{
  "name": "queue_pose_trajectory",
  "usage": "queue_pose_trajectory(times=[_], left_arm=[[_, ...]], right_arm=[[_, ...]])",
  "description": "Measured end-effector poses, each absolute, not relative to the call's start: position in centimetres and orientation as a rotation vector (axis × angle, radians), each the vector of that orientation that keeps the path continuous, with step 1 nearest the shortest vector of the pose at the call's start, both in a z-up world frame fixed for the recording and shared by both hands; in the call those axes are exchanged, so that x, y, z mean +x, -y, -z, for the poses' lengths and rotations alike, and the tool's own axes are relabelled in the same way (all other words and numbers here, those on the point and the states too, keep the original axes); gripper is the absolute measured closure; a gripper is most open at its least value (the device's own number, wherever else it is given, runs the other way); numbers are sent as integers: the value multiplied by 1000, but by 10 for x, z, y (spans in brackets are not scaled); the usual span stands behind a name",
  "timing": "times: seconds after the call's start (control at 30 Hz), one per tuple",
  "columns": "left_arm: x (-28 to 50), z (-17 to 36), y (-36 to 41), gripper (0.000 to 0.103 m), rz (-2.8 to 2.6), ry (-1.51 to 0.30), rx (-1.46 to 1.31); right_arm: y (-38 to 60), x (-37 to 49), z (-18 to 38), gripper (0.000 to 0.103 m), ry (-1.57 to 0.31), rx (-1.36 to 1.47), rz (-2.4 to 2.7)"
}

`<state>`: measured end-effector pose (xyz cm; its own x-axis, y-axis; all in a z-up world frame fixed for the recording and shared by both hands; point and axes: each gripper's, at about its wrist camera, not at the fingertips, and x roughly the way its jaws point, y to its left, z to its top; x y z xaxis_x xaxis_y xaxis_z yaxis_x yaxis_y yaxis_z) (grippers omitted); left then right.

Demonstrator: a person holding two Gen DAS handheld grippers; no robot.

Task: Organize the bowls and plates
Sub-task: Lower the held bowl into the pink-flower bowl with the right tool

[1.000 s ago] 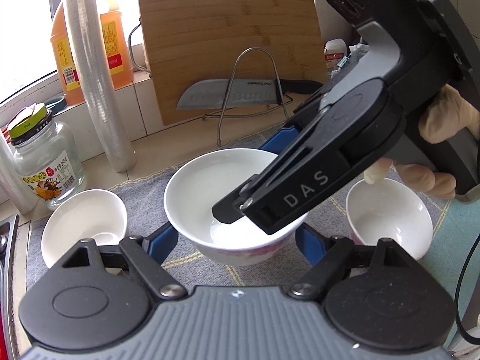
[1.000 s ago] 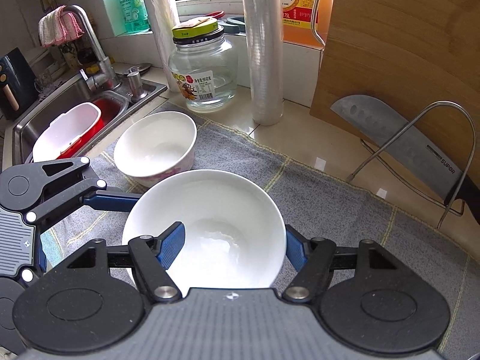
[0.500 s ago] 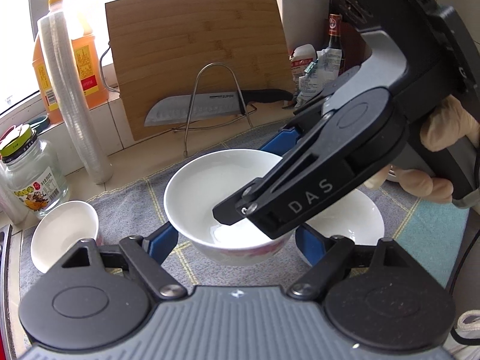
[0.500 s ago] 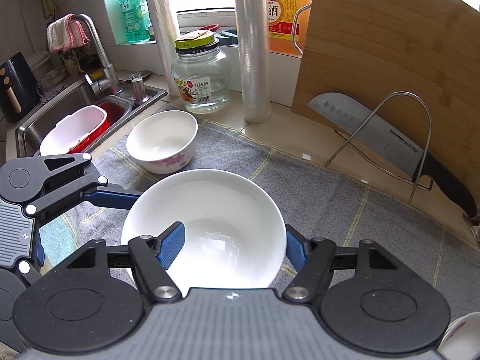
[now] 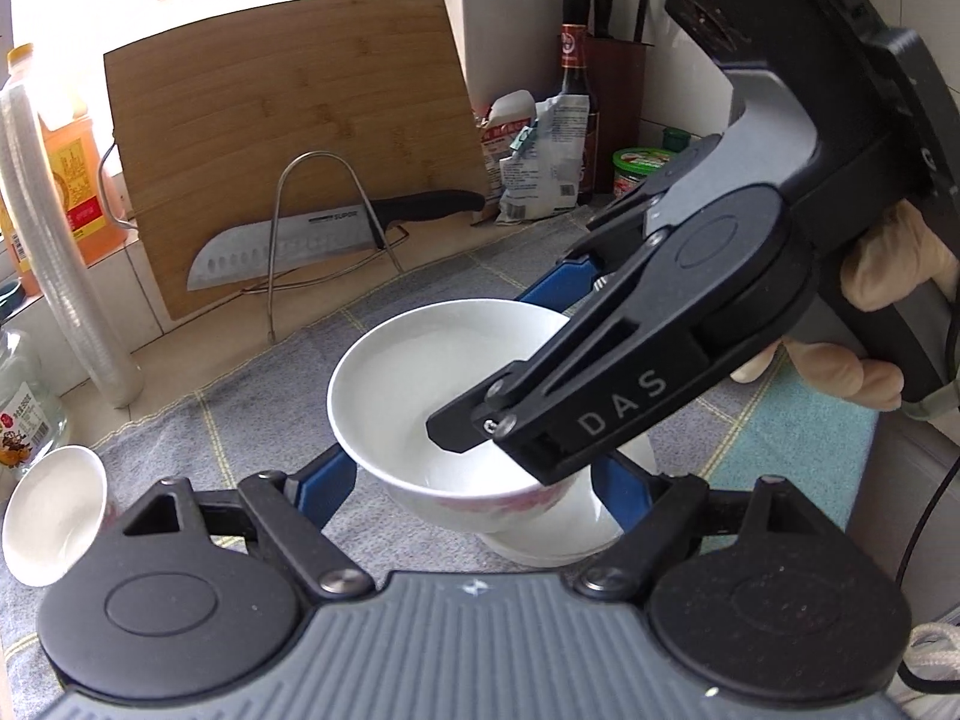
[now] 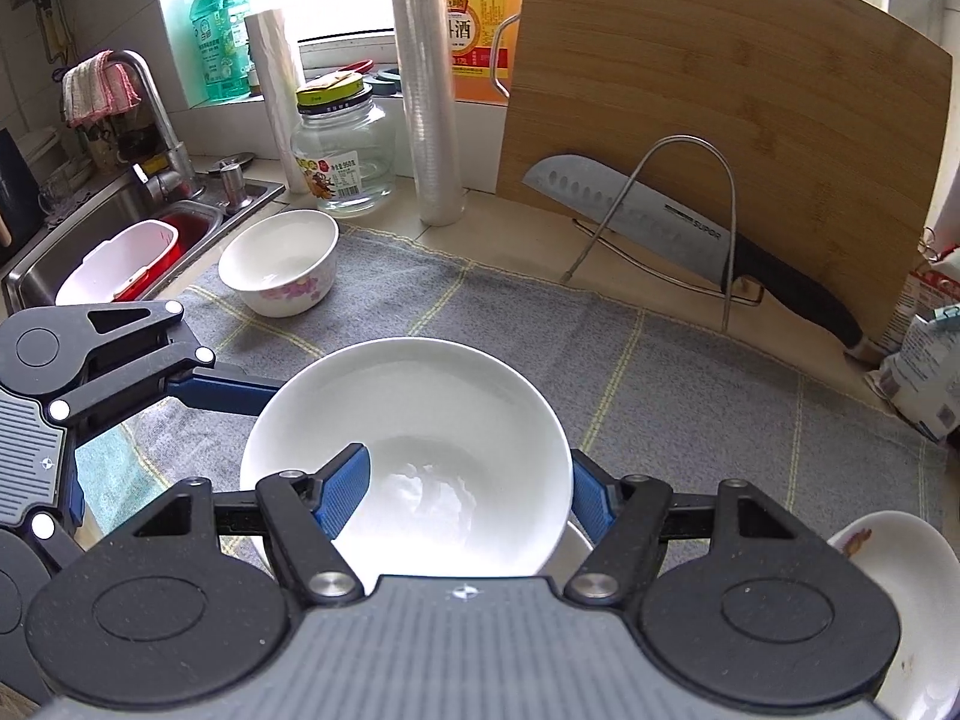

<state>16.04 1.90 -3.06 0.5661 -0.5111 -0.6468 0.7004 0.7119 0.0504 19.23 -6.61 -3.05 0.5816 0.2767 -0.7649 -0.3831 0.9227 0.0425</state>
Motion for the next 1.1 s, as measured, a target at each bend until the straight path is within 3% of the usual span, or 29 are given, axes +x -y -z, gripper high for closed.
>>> queue_pose_trajectory(times=[1.1], left_arm=[[157, 61, 12, 18, 784, -730, 370]], right_arm=[[96, 182, 62, 28, -949, -73, -335]])
